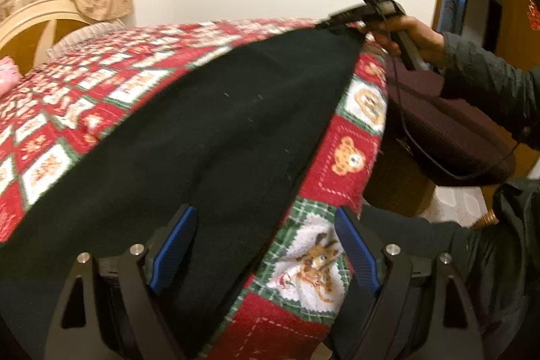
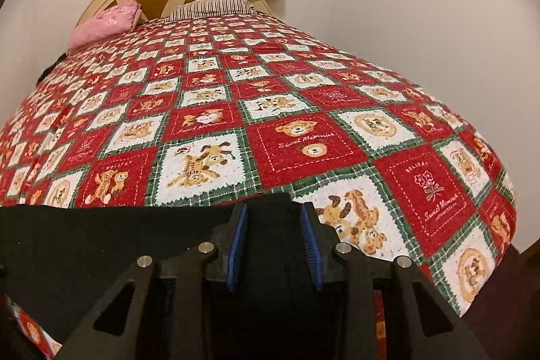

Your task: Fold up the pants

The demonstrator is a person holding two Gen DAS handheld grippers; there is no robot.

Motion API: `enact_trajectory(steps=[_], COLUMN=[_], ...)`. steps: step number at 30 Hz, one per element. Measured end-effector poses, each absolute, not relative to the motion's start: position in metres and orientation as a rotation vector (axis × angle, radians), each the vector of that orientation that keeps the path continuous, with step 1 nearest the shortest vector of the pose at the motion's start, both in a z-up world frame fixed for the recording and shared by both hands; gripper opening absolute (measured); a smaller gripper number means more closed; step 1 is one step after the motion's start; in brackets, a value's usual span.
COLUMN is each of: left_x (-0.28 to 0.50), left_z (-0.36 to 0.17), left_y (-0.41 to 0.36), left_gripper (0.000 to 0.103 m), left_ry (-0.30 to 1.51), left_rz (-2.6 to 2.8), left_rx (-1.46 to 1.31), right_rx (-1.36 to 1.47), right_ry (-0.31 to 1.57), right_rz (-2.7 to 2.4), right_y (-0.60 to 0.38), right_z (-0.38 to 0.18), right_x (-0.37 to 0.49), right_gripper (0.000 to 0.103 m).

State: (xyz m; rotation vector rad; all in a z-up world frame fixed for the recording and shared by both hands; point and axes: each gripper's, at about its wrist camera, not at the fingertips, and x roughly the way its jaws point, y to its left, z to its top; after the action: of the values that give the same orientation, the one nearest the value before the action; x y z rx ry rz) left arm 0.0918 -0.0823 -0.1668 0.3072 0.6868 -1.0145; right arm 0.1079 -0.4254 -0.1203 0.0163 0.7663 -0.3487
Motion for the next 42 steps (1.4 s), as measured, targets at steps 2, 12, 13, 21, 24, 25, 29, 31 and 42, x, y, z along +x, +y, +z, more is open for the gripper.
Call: enact_trajectory(steps=[2,12,13,21,24,25,29,31,42], left_x=[0.091,0.084,0.086,0.095,0.09,0.089,0.087,0.085,0.095], left_z=[-0.159,-0.137,-0.139,-0.173,-0.187,-0.187,-0.181,-0.172,-0.191], left_y=[-0.071,0.037,0.047,0.089,0.089,0.089,0.09,0.098,0.121], left_gripper=[0.086,0.088,0.088,0.088,0.09,0.094,0.094,0.094,0.094], left_ry=[0.661,0.546,0.552,0.66,0.674,0.674,0.653,0.615,0.641], left_rz=[-0.964,-0.645,-0.615,-0.495,-0.495,-0.504,-0.493,-0.48,-0.436], left_rx=[0.281,0.219,0.216,0.139,0.139,0.136,0.142,0.122,0.084], right_rx=[-0.011,-0.091,-0.109,-0.229,-0.227,-0.211,-0.138,-0.08,0.225], right_ry=[0.753,0.682,0.688,0.739,0.762,0.775,0.828,0.866,1.197], right_rz=[-0.349,0.063,0.115,0.394,0.49,0.523,0.603,0.636,0.72], right_y=[-0.416,-0.272,-0.251,-0.107,-0.061,-0.048,-0.01,0.003,0.034], right_z=[-0.112,-0.072,-0.075,-0.108,-0.116,-0.118,-0.127,-0.132,-0.192], right_x=[0.103,0.127,0.135,0.181,0.196,0.201,0.222,0.233,0.281], right_gripper=[0.034,0.037,0.037,0.037,0.037,0.037,0.037,0.037,0.036])
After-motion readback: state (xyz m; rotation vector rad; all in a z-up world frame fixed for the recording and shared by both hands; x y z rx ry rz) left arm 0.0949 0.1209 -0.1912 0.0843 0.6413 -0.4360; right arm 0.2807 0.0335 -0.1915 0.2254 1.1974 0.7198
